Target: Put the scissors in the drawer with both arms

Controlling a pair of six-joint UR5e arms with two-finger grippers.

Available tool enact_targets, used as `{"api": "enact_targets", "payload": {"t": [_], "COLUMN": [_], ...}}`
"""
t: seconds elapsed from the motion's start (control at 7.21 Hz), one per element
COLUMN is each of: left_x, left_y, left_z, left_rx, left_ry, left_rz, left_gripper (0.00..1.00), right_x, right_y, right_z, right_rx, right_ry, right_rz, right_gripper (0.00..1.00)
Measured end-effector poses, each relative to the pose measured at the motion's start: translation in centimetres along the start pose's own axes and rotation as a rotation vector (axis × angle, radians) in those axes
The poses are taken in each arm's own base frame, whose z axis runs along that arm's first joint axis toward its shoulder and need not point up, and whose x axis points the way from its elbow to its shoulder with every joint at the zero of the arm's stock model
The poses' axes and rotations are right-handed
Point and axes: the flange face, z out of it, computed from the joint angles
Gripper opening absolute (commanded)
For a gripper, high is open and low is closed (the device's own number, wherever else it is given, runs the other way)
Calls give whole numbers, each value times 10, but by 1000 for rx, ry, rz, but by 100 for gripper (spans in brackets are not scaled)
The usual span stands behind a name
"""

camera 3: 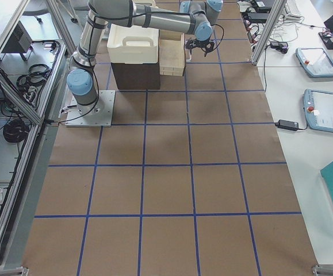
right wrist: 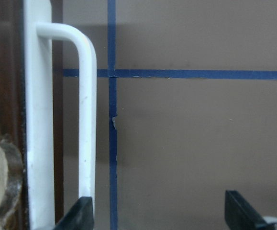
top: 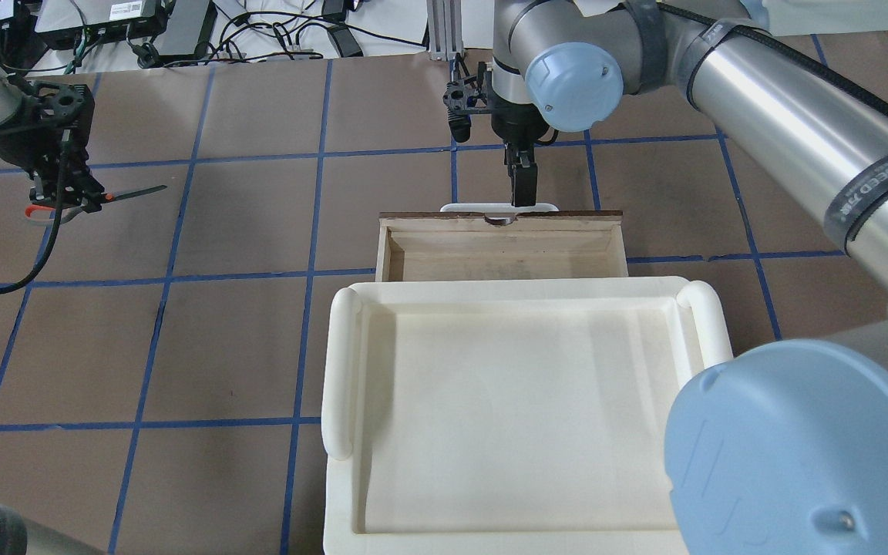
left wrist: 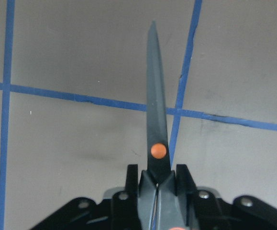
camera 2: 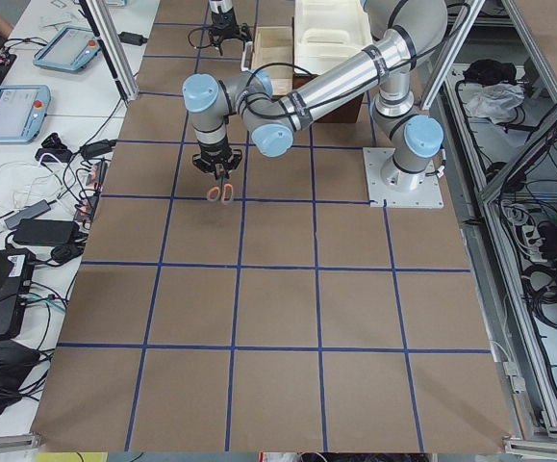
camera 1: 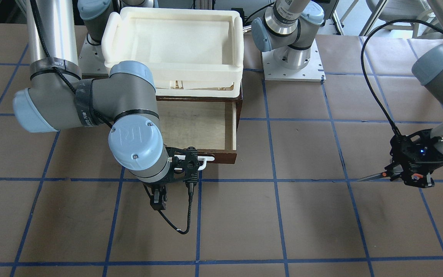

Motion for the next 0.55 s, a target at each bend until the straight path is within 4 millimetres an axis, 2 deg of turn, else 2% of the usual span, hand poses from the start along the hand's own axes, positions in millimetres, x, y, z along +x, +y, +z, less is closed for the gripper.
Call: {"api": "enact_targets", "payload": {"t": [0.14,0.55], "left_x": [9,30], "left_y": [-15,-92], "left_z": [-14,-54], "left_rx": [2,-11], "left_ry": [6,-2], "left_rz": [-32,-87], "left_gripper": [0,0], "right_x": [-1,-1], "right_y": [0,0], "right_z": [2,5], "right_rx": [-3,0], "right_ry": [-13,-24], "right_rz": [-11,-17], "right_gripper": [100,100]}}
